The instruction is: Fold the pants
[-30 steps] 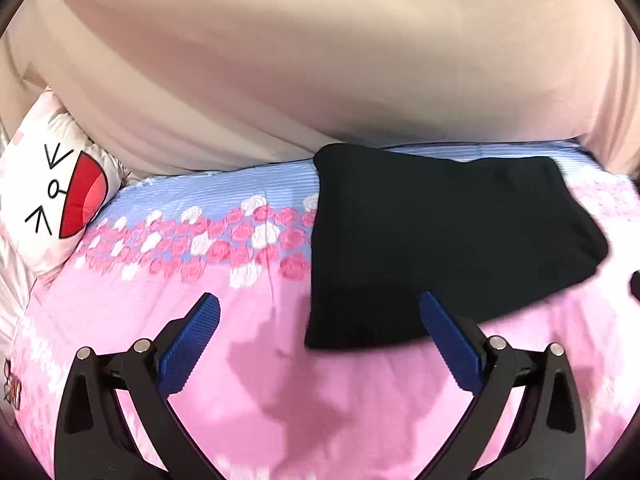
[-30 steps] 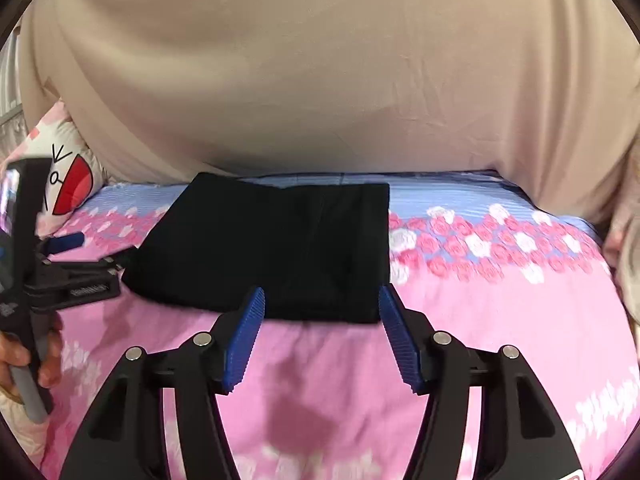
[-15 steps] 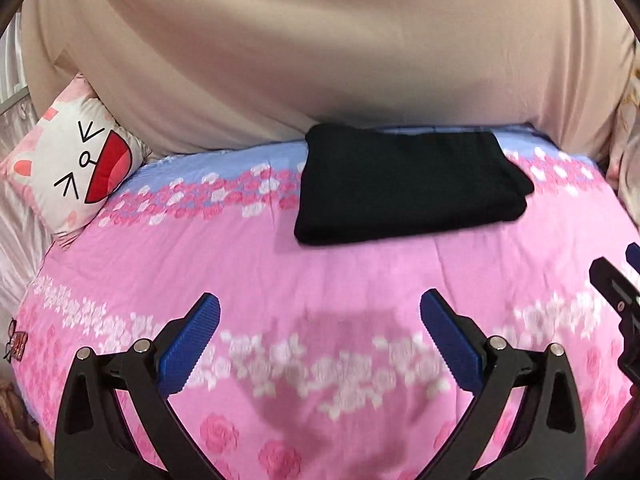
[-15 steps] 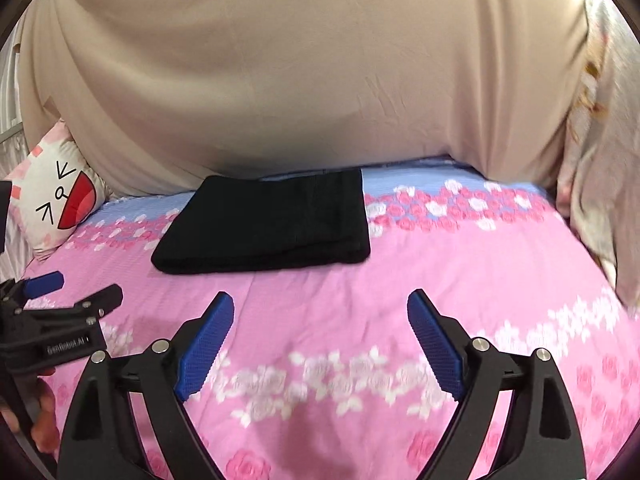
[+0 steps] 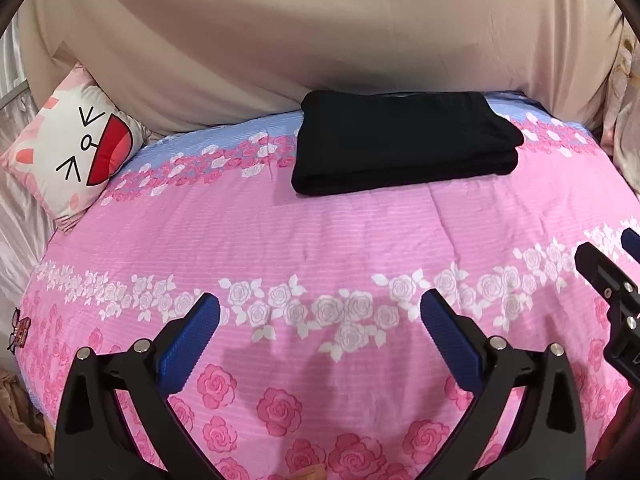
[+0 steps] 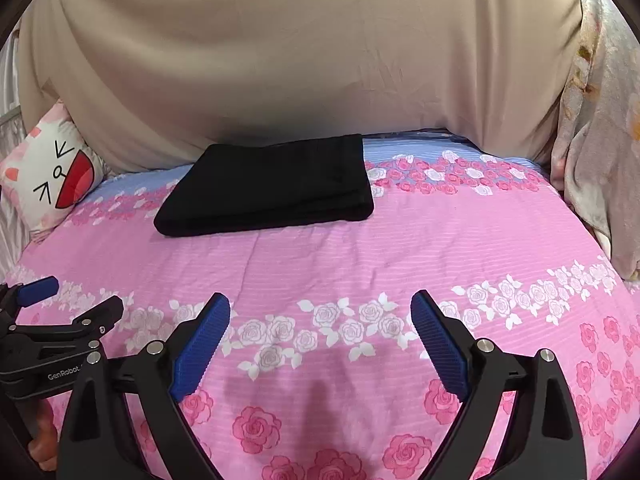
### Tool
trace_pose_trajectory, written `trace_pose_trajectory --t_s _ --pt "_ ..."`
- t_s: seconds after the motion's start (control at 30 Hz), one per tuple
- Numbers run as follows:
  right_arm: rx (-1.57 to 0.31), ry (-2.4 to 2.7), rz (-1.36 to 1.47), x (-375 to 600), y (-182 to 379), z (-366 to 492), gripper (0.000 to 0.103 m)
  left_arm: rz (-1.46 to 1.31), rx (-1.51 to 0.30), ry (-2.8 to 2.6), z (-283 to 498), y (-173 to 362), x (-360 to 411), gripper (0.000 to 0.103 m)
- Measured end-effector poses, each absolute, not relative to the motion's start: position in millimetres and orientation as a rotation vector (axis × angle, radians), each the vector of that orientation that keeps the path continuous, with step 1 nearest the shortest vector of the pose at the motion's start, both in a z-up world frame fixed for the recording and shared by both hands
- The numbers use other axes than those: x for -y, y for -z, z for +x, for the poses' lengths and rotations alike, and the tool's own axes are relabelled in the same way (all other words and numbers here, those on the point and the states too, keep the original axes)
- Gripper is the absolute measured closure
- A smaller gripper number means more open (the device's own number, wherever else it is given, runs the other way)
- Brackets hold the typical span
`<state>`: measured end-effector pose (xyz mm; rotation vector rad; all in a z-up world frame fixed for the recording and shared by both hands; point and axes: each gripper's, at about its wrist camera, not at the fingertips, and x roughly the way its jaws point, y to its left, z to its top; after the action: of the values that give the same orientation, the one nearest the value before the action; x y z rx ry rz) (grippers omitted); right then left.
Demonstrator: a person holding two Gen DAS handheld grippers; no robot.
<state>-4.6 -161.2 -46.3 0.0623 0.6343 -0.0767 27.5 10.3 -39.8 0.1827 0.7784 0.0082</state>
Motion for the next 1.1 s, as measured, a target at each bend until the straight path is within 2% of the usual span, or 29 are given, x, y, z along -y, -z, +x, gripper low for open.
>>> trace_pose_trajectory --t_s 1.1 --pt "-0.616 0.109 -0.003 134.4 36.8 -14.5 0.012 0.123 -0.709 0.027 13.3 24.9 -18.4 0.005"
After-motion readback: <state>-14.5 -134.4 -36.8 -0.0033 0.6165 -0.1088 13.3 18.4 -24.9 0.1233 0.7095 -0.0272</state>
